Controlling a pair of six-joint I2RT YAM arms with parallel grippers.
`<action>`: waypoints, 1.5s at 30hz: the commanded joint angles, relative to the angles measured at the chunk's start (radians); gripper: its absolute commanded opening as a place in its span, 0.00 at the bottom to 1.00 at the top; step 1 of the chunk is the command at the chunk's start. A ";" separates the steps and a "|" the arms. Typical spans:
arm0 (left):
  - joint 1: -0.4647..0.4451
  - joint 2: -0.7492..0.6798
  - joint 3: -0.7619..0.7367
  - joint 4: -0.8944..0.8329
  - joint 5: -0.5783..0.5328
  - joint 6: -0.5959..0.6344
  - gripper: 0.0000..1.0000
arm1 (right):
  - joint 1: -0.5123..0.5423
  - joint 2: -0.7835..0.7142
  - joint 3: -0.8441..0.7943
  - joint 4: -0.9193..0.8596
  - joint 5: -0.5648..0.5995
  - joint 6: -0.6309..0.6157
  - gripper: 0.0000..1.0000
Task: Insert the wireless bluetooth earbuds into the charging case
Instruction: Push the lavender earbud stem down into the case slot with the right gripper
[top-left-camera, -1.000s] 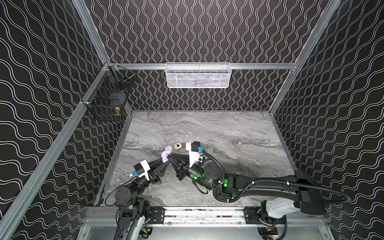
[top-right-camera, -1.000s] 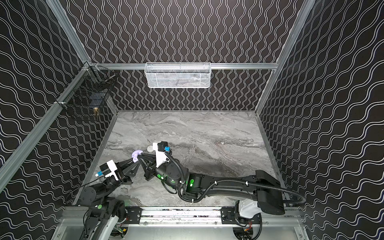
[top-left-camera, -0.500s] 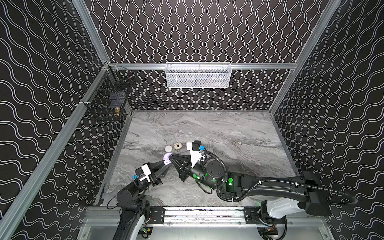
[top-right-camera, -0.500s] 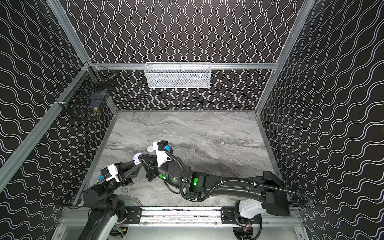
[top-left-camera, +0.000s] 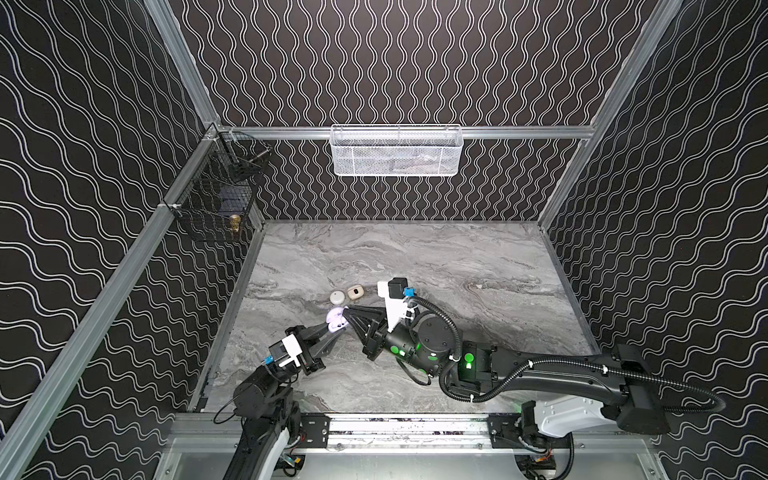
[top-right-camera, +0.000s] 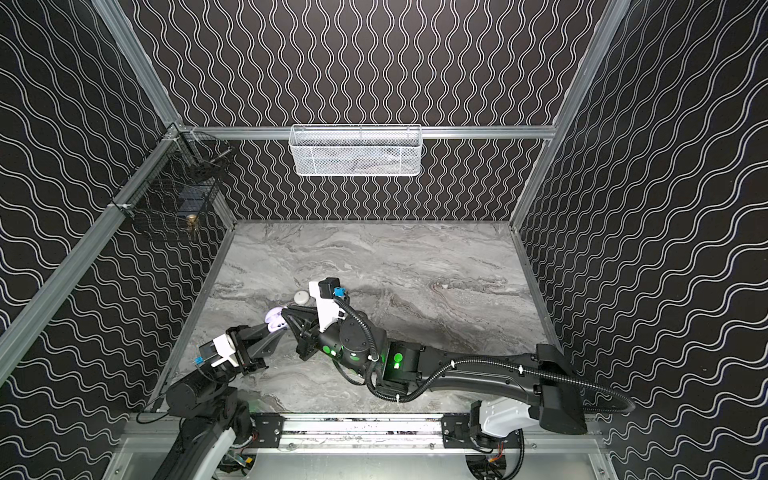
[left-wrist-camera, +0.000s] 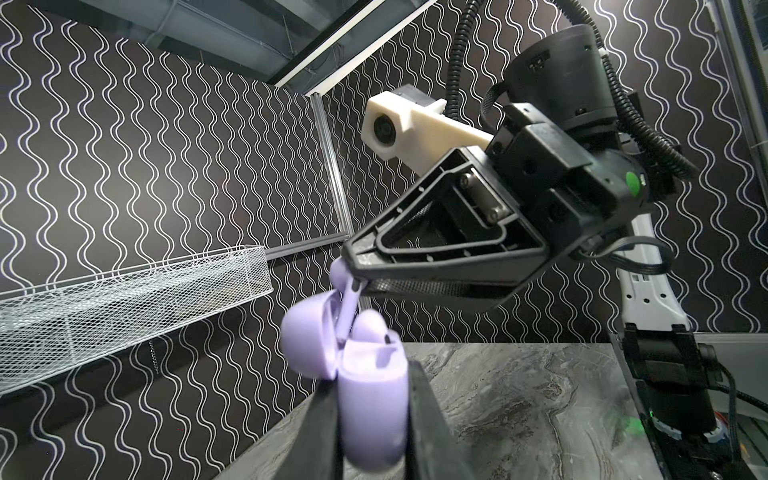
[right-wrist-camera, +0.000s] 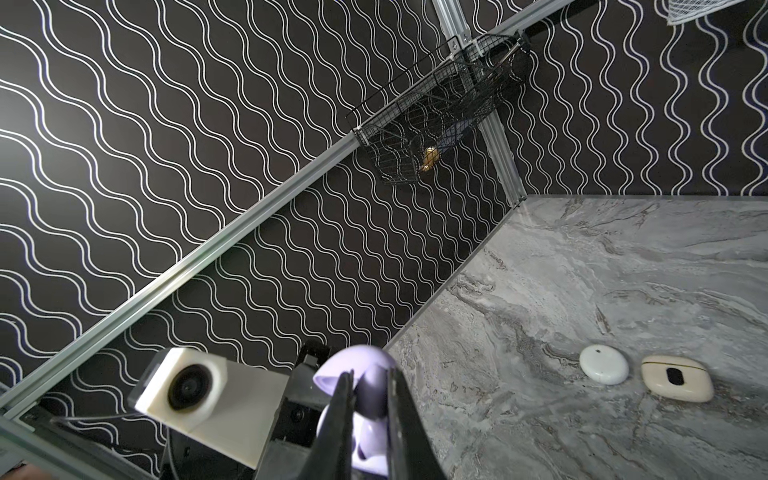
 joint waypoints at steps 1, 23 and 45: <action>0.001 0.016 0.011 0.023 -0.008 0.028 0.00 | 0.012 -0.010 0.014 -0.028 -0.027 -0.018 0.01; 0.000 -0.017 0.024 -0.050 -0.008 0.048 0.00 | 0.041 -0.002 0.068 -0.140 0.084 -0.065 0.01; 0.000 -0.022 0.027 -0.059 -0.007 0.054 0.00 | 0.042 0.002 0.085 -0.198 0.067 -0.056 0.01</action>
